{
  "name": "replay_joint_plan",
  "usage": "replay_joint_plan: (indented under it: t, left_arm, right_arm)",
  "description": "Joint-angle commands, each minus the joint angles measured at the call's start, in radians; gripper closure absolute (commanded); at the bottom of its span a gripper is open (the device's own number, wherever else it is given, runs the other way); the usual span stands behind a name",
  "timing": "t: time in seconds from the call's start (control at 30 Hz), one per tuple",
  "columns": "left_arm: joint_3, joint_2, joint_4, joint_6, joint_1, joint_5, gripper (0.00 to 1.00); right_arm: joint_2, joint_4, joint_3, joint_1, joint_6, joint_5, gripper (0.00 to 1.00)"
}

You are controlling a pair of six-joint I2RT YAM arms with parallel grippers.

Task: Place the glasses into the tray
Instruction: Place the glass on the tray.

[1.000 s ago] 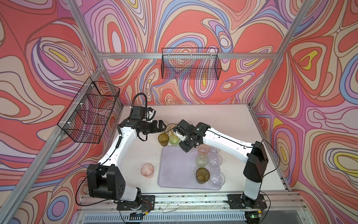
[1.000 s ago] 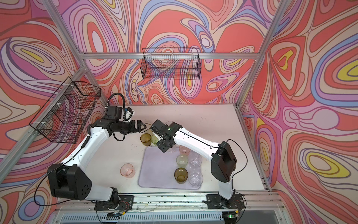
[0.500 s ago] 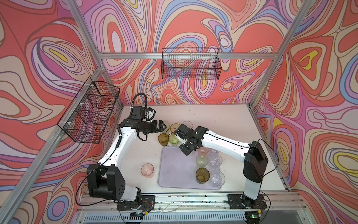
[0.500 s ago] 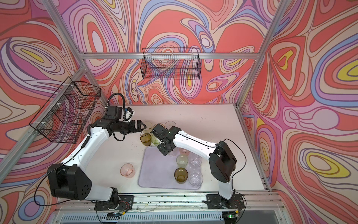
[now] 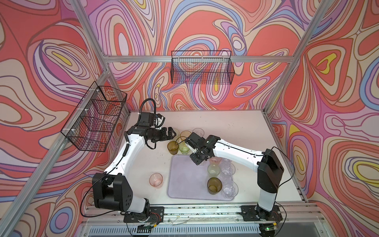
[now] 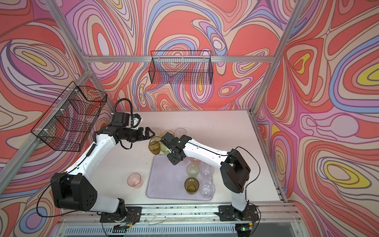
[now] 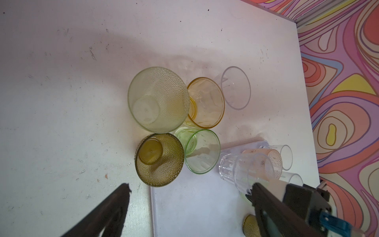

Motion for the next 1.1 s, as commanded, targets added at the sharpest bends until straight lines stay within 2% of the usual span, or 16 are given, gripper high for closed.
replay_joint_plan:
  t: [0.0, 1.07]
  left_arm:
    - [0.026, 0.012, -0.028, 0.016, -0.005, 0.003, 0.05]
    - [0.028, 0.015, -0.031, 0.017, -0.004, 0.003, 0.05]
  right_arm:
    - [0.004, 0.028, -0.01, 0.004, 0.015, 0.035, 1.0]
    - [0.034, 0.057, -0.033, -0.004, 0.026, 0.064, 0.98]
